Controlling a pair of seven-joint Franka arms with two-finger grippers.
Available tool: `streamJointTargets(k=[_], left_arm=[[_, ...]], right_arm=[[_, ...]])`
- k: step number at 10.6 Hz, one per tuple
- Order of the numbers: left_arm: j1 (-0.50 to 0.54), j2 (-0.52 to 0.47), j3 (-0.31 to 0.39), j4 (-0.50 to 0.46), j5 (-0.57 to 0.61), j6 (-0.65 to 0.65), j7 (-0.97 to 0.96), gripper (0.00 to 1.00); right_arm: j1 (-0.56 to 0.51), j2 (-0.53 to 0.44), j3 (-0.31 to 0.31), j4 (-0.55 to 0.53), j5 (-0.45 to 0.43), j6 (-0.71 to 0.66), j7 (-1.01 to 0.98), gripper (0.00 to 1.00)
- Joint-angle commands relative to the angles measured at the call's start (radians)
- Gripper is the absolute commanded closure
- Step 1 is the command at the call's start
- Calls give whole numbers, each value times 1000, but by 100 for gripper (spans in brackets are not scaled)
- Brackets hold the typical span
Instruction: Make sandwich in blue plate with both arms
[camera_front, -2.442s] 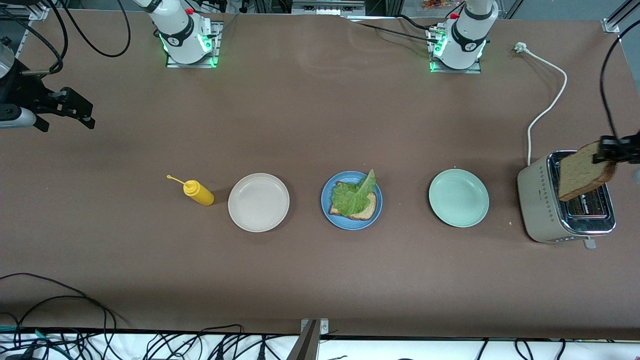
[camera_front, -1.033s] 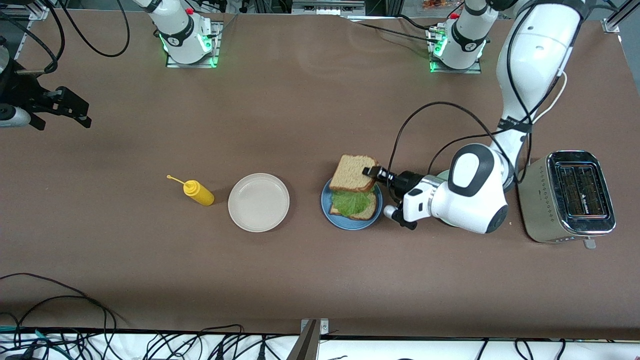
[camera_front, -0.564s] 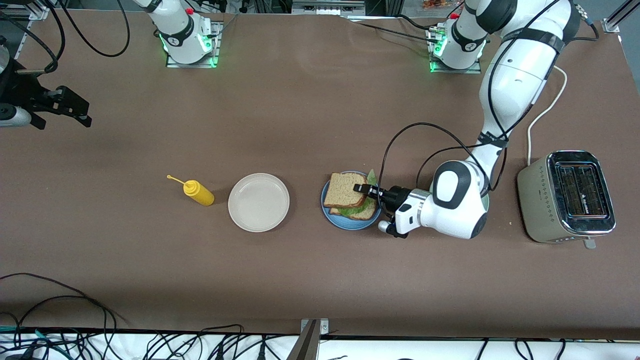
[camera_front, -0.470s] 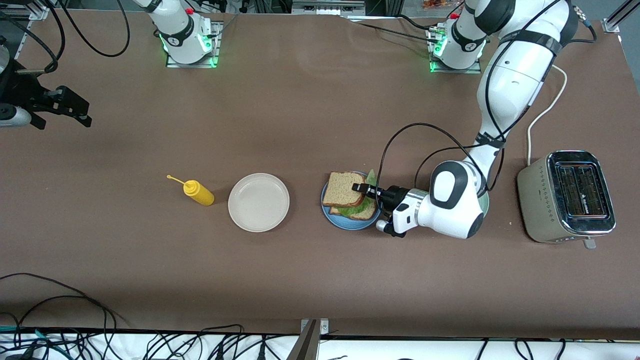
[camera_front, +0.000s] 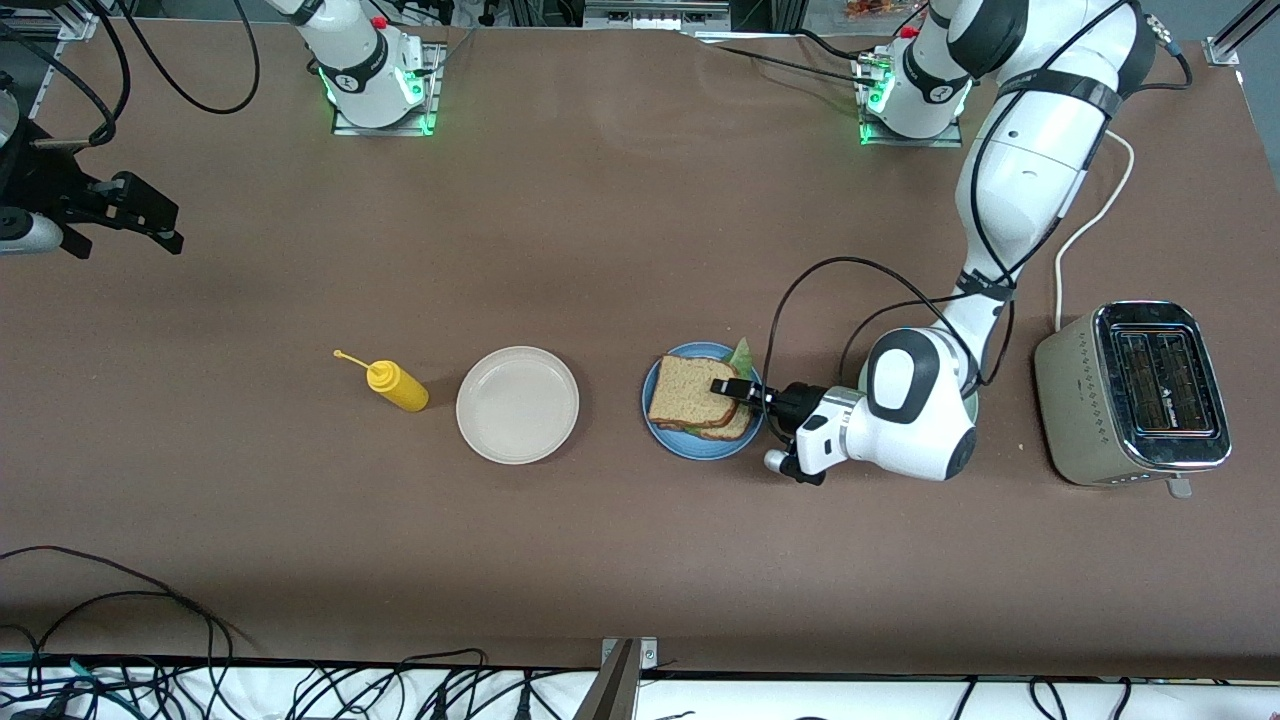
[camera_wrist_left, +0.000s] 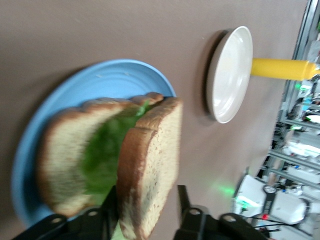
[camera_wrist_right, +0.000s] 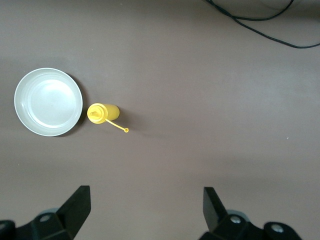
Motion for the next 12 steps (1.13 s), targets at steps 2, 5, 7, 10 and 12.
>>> streamJointTargets(k=[2, 5, 7, 10, 12], left_arm=[[21, -42, 17, 29, 197, -9, 52, 0], [27, -128, 22, 29, 364, -75, 43, 0], [47, -208, 23, 24, 455, -164, 42, 0], [102, -324, 25, 29, 521, -322, 43, 0], [106, -389, 22, 29, 611, -336, 40, 0]], right_arm=[[-3, 4, 3, 22, -16, -23, 2, 0], [-3, 4, 3, 22, -16, -23, 2, 0], [-3, 4, 3, 22, -16, -23, 2, 0], [-3, 4, 1, 22, -16, -23, 2, 0], [-3, 4, 1, 22, -16, -23, 2, 0]])
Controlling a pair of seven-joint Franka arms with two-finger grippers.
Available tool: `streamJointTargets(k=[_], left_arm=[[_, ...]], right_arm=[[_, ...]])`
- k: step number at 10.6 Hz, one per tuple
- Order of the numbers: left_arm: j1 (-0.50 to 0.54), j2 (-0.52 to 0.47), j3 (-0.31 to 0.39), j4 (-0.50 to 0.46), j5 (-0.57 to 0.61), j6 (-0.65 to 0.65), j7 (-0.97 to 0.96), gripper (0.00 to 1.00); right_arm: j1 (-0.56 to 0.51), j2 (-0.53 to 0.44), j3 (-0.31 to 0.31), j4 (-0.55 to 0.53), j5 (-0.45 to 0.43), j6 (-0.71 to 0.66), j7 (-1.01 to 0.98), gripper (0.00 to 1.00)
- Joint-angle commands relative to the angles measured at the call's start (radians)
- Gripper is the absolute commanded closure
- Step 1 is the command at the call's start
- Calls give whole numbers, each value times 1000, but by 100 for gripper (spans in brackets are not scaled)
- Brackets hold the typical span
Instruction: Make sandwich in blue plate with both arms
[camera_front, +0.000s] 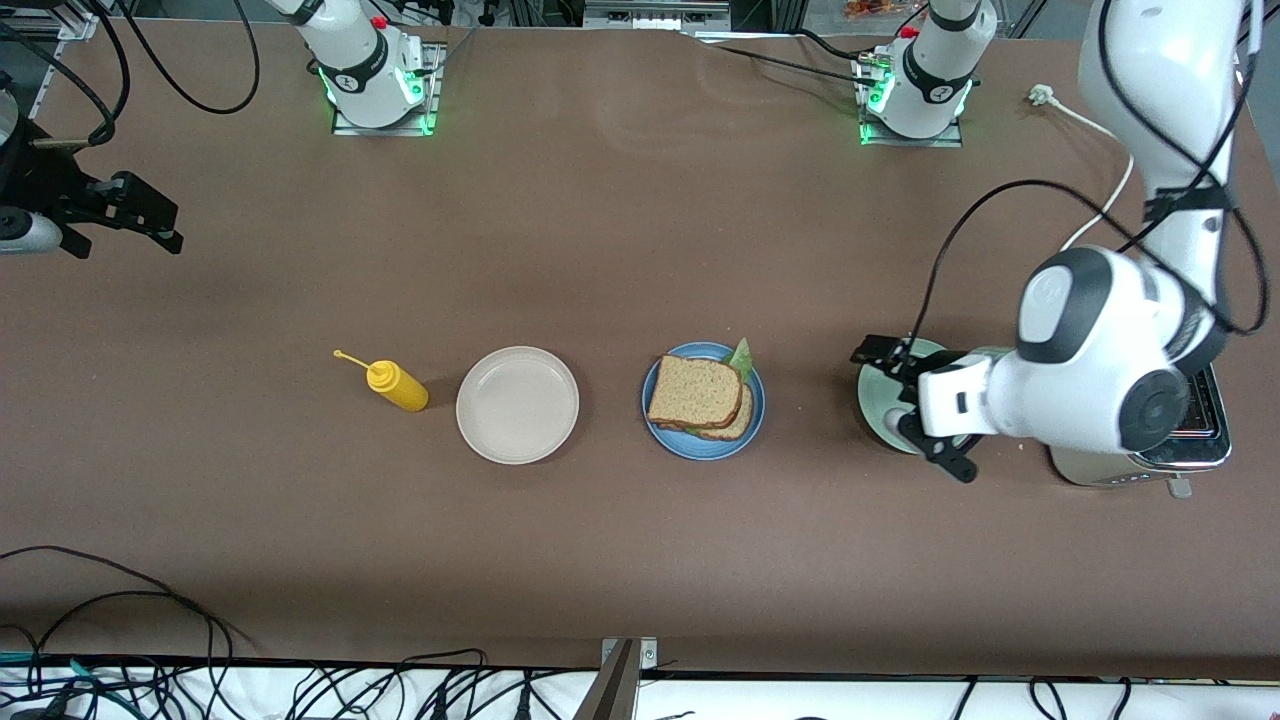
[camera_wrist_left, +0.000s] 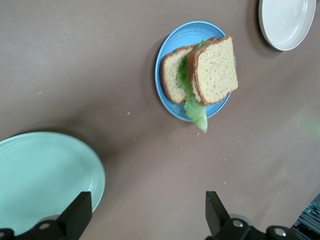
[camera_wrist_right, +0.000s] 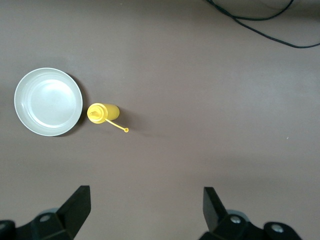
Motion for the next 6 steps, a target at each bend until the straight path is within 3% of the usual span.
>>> streamJointTargets(k=[1, 5, 6], left_arm=[[-1, -133, -2, -20, 130, -43, 0, 0], [-7, -306, -2, -20, 261, -180, 0, 0], [1, -370, 6, -67, 261, -179, 1, 0]], right_arm=[[-3, 2, -6, 23, -16, -22, 2, 0], [-1, 4, -9, 33, -14, -37, -1, 0], [0, 4, -8, 33, -14, -37, 0, 0]])
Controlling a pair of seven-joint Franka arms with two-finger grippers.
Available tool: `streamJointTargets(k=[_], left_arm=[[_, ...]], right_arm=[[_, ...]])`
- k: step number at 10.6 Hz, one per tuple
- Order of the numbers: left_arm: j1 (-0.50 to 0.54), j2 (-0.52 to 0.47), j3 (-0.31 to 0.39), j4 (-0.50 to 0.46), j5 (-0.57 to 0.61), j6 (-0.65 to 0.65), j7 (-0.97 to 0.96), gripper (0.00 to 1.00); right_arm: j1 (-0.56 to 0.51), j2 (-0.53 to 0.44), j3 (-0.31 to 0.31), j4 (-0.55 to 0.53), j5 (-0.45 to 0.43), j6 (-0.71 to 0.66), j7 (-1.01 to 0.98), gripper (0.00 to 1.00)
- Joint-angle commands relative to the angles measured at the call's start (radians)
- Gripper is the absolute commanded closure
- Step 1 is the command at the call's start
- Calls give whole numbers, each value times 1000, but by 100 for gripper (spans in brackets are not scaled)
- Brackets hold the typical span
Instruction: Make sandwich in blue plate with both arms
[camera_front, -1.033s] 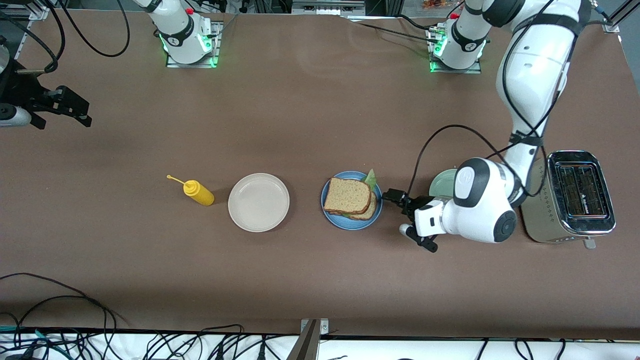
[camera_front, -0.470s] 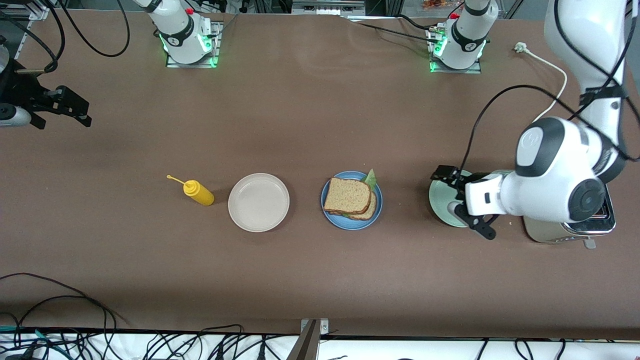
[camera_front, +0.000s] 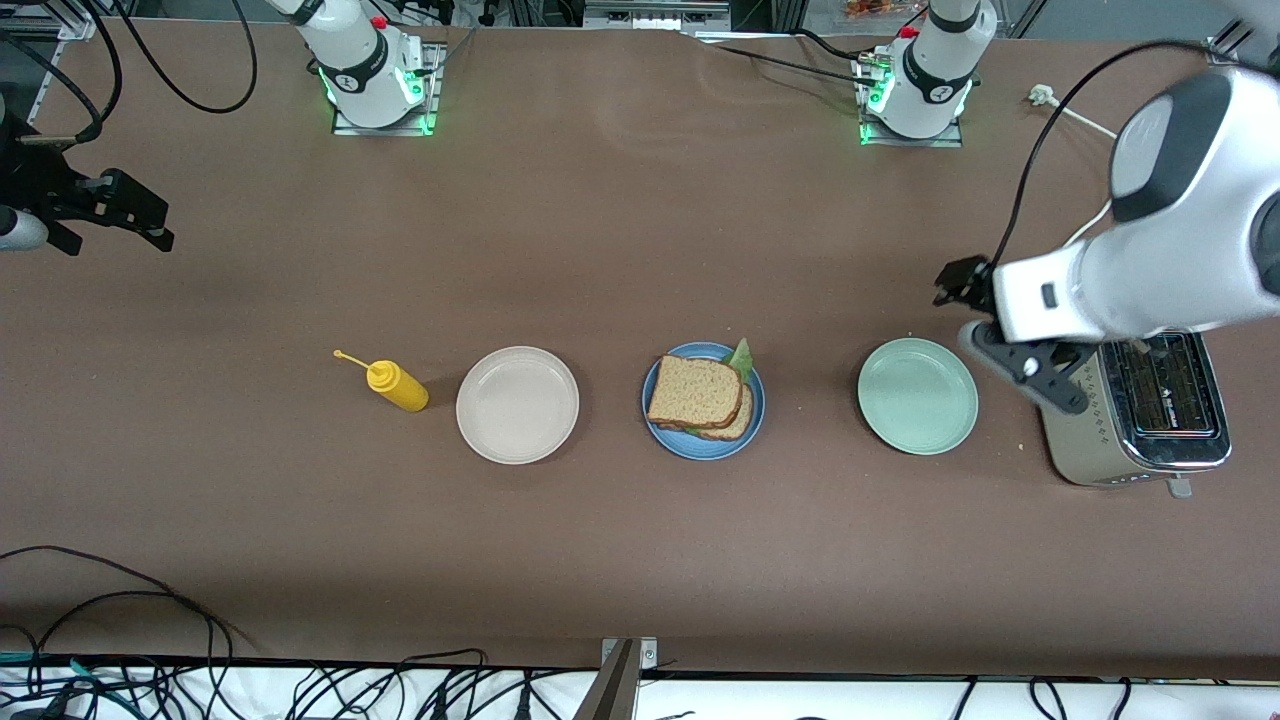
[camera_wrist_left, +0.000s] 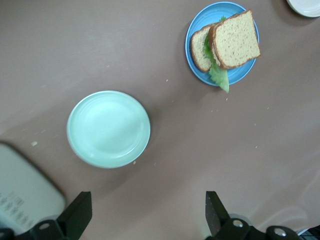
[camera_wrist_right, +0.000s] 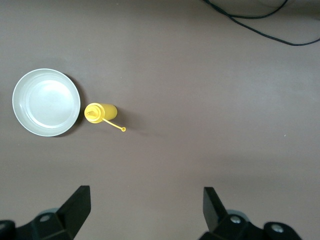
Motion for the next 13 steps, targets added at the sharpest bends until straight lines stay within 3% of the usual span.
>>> streamJointTargets(k=[1, 3, 5, 7, 9, 13], left_arm=[[-15, -179, 72, -110, 45, -22, 1, 0], [-94, -263, 244, -194, 118, 22, 2, 0], [-95, -351, 248, -354, 118, 198, -8, 0], [-83, -419, 233, -458, 108, 262, -116, 0], [3, -419, 129, -459, 55, 254, -190, 0], [3, -410, 120, -433, 58, 164, -234, 0]], right_arm=[[0, 6, 3, 27, -14, -27, -1, 0], [-1, 6, 3, 27, -13, -27, -1, 0], [-1, 6, 2, 27, -13, -27, -1, 0], [-1, 6, 2, 27, -11, -27, -1, 0], [-1, 6, 3, 27, -13, -27, -1, 0], [-1, 4, 0, 27, -13, -30, -1, 0]])
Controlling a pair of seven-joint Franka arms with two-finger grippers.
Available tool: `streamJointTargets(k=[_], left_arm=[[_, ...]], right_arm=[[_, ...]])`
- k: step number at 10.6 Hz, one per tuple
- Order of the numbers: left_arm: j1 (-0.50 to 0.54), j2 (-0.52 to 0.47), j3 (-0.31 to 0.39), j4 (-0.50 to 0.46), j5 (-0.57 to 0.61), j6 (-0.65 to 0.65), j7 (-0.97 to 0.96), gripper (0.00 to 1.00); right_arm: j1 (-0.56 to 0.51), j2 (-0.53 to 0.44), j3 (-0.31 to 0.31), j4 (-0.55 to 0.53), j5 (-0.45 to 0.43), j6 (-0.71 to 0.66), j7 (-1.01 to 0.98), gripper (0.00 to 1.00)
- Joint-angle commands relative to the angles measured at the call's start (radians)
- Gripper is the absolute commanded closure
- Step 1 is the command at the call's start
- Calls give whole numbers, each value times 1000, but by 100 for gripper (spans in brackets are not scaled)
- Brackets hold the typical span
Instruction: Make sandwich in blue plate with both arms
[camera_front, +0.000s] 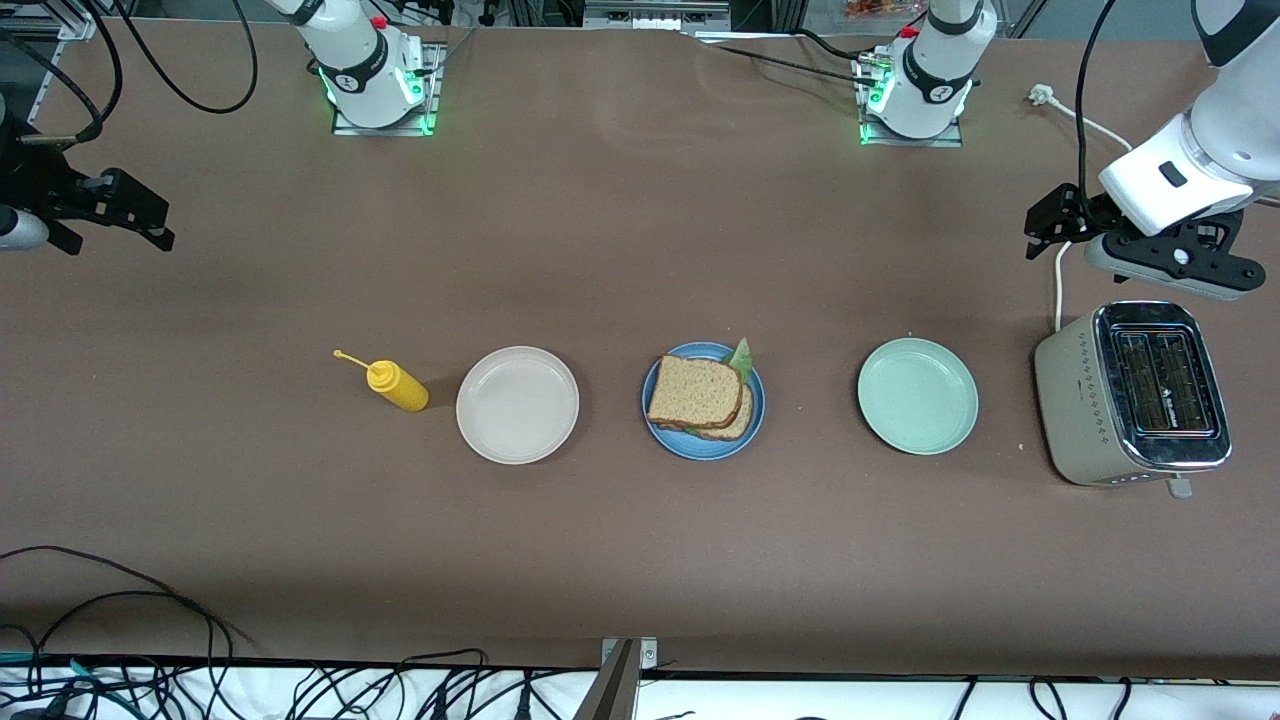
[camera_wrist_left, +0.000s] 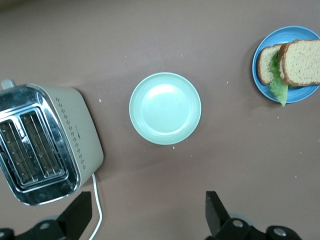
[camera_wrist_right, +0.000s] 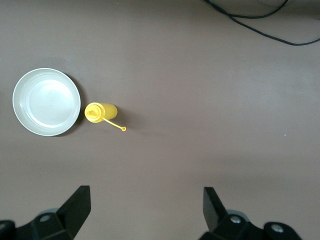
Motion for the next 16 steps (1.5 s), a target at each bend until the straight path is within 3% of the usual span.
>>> streamJointTargets(k=[1, 7, 10, 16], left_arm=[[17, -6, -18, 8, -12, -61, -66, 0], [24, 3, -14, 22, -14, -61, -71, 0], [61, -3, -6, 91, -28, -84, -76, 0], [54, -6, -15, 97, -28, -96, -194, 0]], right_arm=[[-2, 3, 0, 29, -13, -43, -2, 0], [-3, 7, 2, 38, -11, -48, 1, 0], [-3, 7, 2, 38, -13, -50, -1, 0], [-3, 7, 0, 38, -11, -50, -1, 0]])
